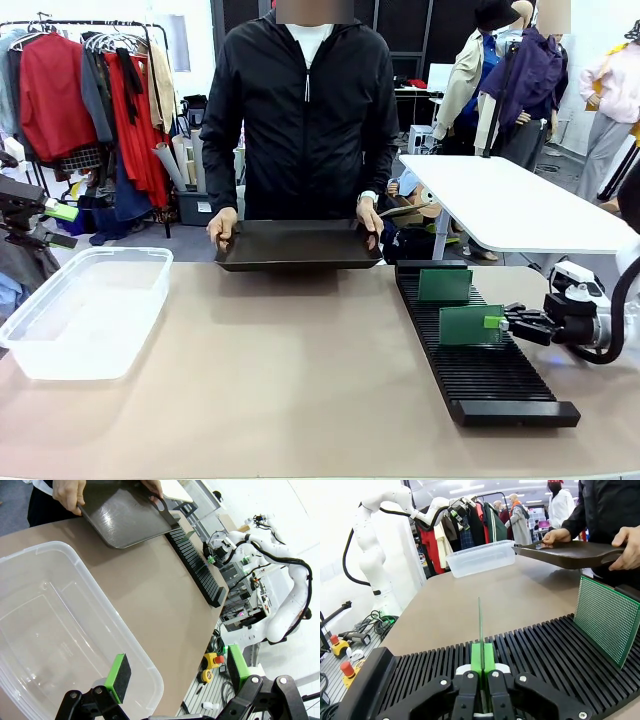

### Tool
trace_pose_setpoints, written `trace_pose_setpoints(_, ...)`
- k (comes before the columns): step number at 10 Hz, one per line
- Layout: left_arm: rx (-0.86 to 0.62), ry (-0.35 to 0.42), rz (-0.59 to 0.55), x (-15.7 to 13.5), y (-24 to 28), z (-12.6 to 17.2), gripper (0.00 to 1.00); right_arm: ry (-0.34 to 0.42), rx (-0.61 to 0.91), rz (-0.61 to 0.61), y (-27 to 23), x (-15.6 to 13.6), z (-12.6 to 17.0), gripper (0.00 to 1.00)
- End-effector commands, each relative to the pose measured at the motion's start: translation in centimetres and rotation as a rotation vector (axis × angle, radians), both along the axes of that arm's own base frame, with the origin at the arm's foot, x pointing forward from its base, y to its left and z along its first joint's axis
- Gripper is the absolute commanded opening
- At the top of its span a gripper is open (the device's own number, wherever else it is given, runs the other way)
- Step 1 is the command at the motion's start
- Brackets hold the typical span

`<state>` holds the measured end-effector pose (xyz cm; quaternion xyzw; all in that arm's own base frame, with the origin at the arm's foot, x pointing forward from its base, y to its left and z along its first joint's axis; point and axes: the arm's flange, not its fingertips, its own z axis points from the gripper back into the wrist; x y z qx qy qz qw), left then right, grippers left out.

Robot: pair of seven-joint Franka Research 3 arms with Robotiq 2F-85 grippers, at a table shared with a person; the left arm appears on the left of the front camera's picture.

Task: Sort PCBs into racks and boxes based on the side picked up.
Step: If the short side of the Blank PCB is picked up, insert it into the PCB Rack ; if the long side is picked up, place it in the Organizing box.

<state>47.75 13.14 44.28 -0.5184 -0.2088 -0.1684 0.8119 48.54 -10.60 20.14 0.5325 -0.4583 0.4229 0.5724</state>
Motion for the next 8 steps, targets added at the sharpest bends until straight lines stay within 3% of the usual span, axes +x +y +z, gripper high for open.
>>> trace_pose_setpoints(1, 0.003, 0.001, 0.004, -0.1, -0.1, 0.2, 1.0, -0.029, -0.016, -0.01, 0.1, 0.4, -1.0, 0.0)
trace_pose_setpoints(8, 0.003, 0.001, 0.004, -0.1, -0.1, 0.2, 1.0, -0.068, -0.083, -0.067, -0.1, -0.1, -2.3, 0.0)
